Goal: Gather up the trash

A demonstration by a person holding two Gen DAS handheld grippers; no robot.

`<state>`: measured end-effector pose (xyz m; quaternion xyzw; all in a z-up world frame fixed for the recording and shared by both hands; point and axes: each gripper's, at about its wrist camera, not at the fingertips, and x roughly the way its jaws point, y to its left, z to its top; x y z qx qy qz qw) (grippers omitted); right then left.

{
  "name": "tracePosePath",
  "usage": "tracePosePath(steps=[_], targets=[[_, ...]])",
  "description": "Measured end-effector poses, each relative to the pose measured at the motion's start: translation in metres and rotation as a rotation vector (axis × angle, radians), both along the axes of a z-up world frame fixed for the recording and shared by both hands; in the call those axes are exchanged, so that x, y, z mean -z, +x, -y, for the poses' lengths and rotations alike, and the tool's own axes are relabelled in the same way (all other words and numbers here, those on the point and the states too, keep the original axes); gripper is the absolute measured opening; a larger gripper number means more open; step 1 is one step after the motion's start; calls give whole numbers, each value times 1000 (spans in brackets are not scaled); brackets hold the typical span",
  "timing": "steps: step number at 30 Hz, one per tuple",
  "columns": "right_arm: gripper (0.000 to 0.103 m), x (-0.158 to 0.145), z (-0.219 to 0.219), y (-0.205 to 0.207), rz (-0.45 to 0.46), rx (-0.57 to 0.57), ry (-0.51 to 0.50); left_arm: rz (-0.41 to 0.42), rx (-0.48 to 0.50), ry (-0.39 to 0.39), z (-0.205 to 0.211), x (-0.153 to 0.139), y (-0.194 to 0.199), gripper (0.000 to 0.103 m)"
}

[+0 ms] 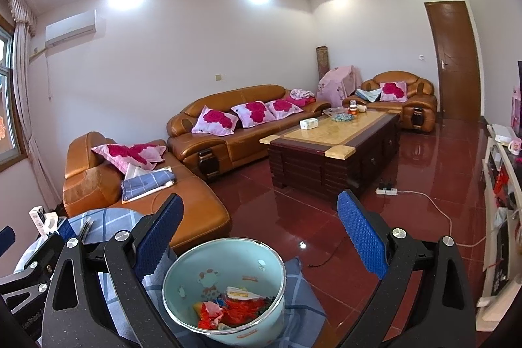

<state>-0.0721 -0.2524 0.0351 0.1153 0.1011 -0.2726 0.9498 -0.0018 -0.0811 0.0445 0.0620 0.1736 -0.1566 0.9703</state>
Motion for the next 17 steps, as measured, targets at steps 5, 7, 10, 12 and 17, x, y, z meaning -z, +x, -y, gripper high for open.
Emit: tracePosePath(steps=[5, 7, 10, 12, 17], targets=[[94, 2, -1, 3, -9, -5, 0, -12, -18, 11, -1, 2, 5, 97], [94, 3, -2, 5, -14, -8, 1, -16, -30, 13, -2, 3, 7, 97], [94, 5, -3, 9, -29, -16, 6, -24, -57, 16, -5, 4, 12, 97], [94, 8, -4, 12, -42, -24, 9, -22, -68, 23, -6, 5, 14, 97], [94, 16, -10, 19, -73, -50, 12, -37, -81, 34, -12, 9, 21, 97]])
